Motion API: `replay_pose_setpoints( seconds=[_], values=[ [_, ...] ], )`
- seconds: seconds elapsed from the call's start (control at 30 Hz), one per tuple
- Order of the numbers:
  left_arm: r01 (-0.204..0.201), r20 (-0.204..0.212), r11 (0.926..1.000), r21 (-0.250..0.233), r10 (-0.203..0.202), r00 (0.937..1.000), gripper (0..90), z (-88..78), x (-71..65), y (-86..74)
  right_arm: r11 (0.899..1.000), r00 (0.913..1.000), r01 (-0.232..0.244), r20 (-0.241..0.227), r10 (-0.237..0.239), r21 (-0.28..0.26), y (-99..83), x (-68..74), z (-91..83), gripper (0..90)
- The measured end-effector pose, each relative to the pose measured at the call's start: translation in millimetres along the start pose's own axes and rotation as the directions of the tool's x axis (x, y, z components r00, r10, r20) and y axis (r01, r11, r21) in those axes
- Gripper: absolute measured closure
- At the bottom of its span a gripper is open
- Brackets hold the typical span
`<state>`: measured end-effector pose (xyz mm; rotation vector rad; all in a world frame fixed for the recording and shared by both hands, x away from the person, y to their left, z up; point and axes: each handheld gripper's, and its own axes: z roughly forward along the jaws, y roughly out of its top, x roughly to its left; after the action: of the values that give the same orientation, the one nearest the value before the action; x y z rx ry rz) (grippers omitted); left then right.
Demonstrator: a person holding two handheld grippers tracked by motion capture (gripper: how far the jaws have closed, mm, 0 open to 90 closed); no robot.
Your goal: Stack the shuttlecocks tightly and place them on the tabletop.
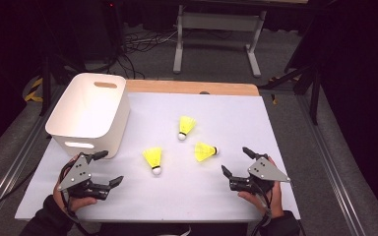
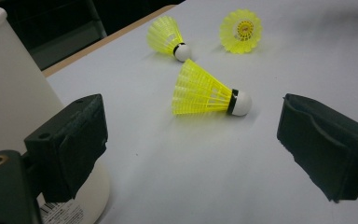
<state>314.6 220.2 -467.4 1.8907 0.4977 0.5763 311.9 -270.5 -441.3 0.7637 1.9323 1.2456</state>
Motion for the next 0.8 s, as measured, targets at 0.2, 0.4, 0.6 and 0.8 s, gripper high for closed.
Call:
replay_pose_setpoints(
  seconds=[0.2,0.4,0.6,0.8],
  values=[
    [0.006,0.028,1.0000,0.008,-0.006,0.9996,9.6,5.9,-3.4,0.5,1.000,0.9999,-0.006,0.010,0.006,0.013,-3.7,-4.3,-1.2,11.9],
    [0.001,0.048,0.9999,0.013,-0.002,0.9989,11.9,9.1,-8.6,2.2,1.000,0.9997,0.001,0.024,-0.002,0.027,-3.0,-4.0,-0.6,12.1],
    [0.014,0.084,0.9995,0.027,-0.016,0.9964,17.3,19.1,-7.2,7.1,0.997,0.9994,0.018,0.027,-0.020,0.075,-5.5,-2.1,3.8,13.5],
    [0.028,0.143,0.9983,0.051,-0.035,0.9892,19.0,47.8,-2.0,25.0,0.996,0.9995,0.010,0.030,-0.013,0.088,-5.9,-2.7,4.5,14.3]
  ],
)
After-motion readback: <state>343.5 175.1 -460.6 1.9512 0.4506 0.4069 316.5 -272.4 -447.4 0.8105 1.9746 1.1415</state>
